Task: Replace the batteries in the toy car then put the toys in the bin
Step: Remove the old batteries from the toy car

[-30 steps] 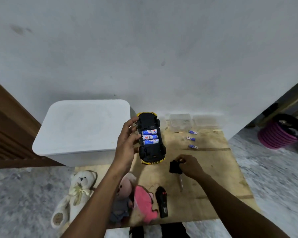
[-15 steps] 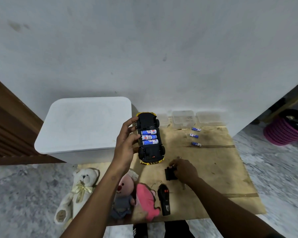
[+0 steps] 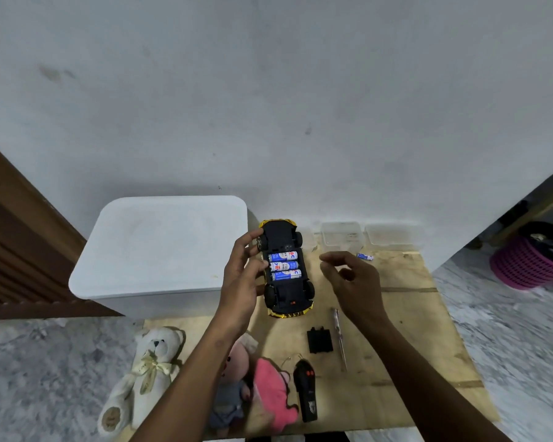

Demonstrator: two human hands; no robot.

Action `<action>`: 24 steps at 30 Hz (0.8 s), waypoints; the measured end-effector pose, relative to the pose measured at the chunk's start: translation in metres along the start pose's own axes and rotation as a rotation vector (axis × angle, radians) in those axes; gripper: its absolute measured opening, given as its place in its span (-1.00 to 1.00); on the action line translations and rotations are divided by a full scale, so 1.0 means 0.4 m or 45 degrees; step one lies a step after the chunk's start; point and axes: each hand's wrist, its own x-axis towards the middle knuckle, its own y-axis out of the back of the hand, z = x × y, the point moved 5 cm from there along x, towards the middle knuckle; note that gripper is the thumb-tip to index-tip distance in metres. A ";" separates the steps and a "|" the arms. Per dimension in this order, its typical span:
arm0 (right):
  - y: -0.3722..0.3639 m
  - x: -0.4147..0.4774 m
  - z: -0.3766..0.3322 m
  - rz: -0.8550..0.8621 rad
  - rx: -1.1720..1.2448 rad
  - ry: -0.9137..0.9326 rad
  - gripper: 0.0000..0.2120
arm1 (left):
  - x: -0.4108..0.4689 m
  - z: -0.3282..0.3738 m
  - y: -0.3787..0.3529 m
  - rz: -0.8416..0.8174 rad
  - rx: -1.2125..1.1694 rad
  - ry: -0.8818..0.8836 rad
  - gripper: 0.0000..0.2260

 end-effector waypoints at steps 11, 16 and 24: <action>-0.009 -0.078 -0.126 -0.033 -0.327 0.210 -0.79 | -0.023 0.008 -0.013 0.052 0.026 -0.102 -0.50; -0.021 -0.090 -0.134 -0.015 -0.452 0.185 -0.78 | -0.027 0.011 -0.013 0.059 0.069 -0.159 -0.49; -0.046 -0.081 -0.118 -0.020 -0.053 -0.144 -0.78 | -0.027 0.008 -0.015 0.080 0.068 -0.208 -0.47</action>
